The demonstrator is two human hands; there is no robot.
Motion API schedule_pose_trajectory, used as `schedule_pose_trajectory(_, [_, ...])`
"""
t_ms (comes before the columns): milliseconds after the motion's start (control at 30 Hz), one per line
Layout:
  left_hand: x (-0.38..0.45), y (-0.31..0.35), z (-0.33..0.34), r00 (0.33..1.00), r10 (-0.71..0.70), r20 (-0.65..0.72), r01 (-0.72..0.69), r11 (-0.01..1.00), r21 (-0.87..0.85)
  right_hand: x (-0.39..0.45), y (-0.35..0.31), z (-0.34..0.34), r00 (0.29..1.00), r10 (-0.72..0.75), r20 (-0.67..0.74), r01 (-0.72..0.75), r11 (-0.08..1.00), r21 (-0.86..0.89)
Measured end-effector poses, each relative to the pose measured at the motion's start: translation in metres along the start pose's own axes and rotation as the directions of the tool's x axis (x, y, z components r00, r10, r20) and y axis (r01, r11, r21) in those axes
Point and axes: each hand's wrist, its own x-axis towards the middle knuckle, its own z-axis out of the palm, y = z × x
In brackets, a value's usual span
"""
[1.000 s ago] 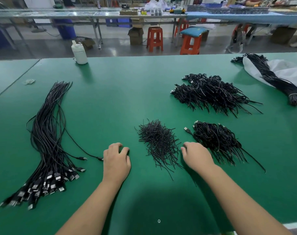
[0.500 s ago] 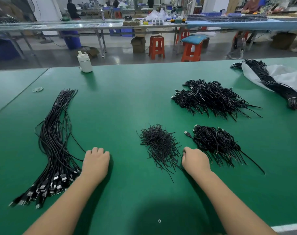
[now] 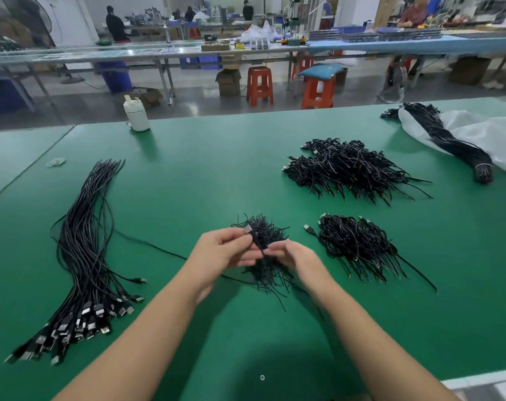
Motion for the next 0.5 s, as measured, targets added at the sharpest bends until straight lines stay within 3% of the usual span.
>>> schedule_pose_trajectory(67, [-0.001,0.012,0.011,0.998,0.062,-0.026,-0.064,0.995,-0.081,-0.009,-0.012,0.012,0.990,0.006,0.139,-0.040,0.970,0.242])
schedule_pose_trajectory(200, [0.002,0.018,0.014,0.983,0.124,-0.132,-0.135,0.988,-0.075,-0.024,-0.024,0.024,0.975,-0.109,0.194,0.034,0.935,0.353])
schedule_pose_trajectory(267, [0.002,0.014,0.013,0.990,0.115,-0.085,-0.125,0.986,-0.111,-0.027,-0.028,0.027,0.967,-0.150,0.208,0.062,0.924,0.376])
schedule_pose_trajectory(400, [-0.003,0.007,0.013,0.987,0.095,0.128,-0.097,0.995,0.012,-0.028,-0.028,0.031,0.962,-0.140,0.234,0.056,0.940,0.335])
schedule_pose_trajectory(500, [-0.005,0.006,0.016,0.979,0.042,0.198,-0.054,0.997,0.054,-0.031,-0.028,0.037,0.953,-0.153,0.263,0.069,0.950,0.304])
